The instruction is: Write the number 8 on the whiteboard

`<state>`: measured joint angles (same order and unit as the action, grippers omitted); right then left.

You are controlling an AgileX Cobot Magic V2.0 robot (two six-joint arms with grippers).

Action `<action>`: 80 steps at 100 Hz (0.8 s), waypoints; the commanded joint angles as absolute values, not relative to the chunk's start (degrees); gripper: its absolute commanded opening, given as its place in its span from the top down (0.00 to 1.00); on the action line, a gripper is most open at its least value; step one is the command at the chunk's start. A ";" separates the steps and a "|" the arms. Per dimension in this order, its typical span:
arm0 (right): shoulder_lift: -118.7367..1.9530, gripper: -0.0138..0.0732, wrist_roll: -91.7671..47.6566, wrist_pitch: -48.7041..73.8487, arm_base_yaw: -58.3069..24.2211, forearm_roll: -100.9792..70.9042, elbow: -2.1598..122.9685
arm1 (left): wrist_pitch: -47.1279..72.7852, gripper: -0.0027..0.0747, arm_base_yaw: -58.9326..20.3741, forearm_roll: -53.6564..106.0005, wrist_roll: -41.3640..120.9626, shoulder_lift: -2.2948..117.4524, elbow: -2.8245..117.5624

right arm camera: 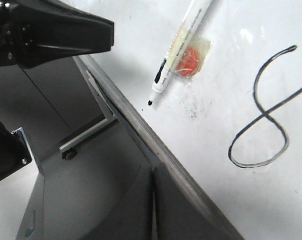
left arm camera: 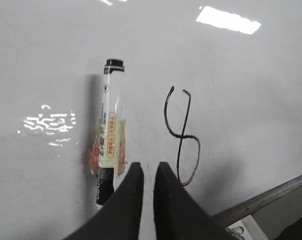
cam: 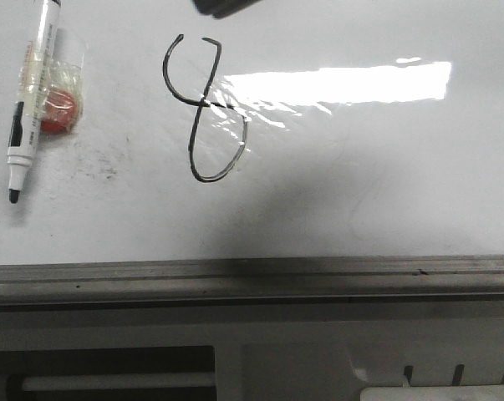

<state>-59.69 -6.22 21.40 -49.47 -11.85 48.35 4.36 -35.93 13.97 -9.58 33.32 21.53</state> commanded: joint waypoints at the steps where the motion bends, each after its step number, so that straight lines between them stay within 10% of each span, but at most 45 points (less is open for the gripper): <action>1: -54.12 0.91 -6.54 12.43 -49.36 -9.89 45.75 | 0.87 0.99 -35.78 11.84 -9.93 29.43 22.19; 80: 1.03 0.91 -7.14 5.01 -49.36 -2.56 12.51 | 13.35 0.99 -35.78 1.90 -9.93 4.50 13.56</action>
